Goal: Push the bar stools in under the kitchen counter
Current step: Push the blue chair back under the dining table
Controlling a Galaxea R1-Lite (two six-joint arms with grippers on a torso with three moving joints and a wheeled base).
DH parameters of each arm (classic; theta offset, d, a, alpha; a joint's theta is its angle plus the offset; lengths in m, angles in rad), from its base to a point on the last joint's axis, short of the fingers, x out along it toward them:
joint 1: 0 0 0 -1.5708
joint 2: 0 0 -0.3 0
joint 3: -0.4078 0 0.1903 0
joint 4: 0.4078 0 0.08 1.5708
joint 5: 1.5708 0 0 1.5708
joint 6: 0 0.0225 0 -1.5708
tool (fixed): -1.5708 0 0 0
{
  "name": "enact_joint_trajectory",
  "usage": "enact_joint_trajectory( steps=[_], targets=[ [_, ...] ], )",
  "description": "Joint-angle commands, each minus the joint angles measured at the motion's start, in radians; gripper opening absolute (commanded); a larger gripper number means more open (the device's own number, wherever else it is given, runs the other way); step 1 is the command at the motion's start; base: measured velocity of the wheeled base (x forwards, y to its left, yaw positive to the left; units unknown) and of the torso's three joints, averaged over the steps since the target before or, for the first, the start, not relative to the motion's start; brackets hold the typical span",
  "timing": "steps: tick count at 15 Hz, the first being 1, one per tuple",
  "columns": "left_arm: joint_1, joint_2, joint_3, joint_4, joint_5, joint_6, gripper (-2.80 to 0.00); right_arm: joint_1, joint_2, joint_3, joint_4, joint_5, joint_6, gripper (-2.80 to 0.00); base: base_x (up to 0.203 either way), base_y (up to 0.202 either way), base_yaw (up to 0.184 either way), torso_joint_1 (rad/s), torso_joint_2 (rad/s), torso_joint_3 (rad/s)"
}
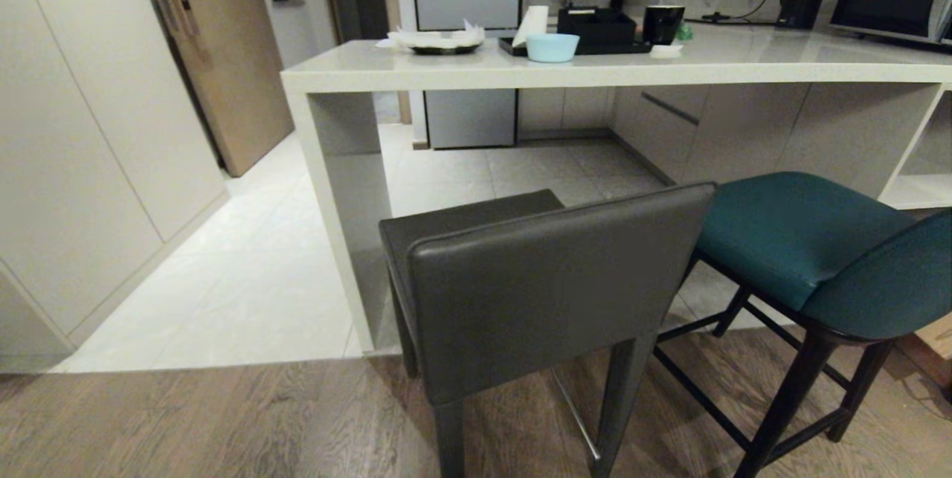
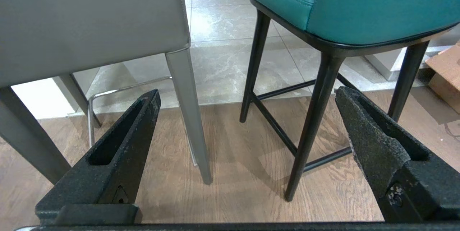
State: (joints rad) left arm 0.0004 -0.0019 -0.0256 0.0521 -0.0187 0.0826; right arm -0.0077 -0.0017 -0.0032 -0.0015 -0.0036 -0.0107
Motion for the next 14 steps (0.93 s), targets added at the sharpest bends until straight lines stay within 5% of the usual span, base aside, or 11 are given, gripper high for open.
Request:
enact_joint_trajectory(
  steps=[1,7,8,14],
  targets=[
    [-0.001,0.002,0.004,0.006,-0.024,-0.009,0.0,0.0,0.0,0.0,-0.001,0.001,0.003,0.0,0.0,0.0,0.0,0.0,0.0,0.0],
    [0.0,0.002,0.006,0.003,-0.024,-0.018,0.0,0.002,0.0,0.003,-0.003,0.002,-0.008,-0.08,0.0,0.0,0.0,0.0,0.0,0.0],
    [0.0,0.002,0.006,0.003,-0.023,-0.02,0.0,0.002,0.0,0.003,-0.002,0.001,-0.004,-2.8,0.0,0.0,0.0,0.0,0.0,0.0],
    [0.0,0.002,0.006,0.003,-0.023,-0.017,0.0,0.003,0.002,0.003,-0.003,0.001,0.008,-2.8,0.0,0.0,0.0,0.0,0.0,0.0]
  ],
)
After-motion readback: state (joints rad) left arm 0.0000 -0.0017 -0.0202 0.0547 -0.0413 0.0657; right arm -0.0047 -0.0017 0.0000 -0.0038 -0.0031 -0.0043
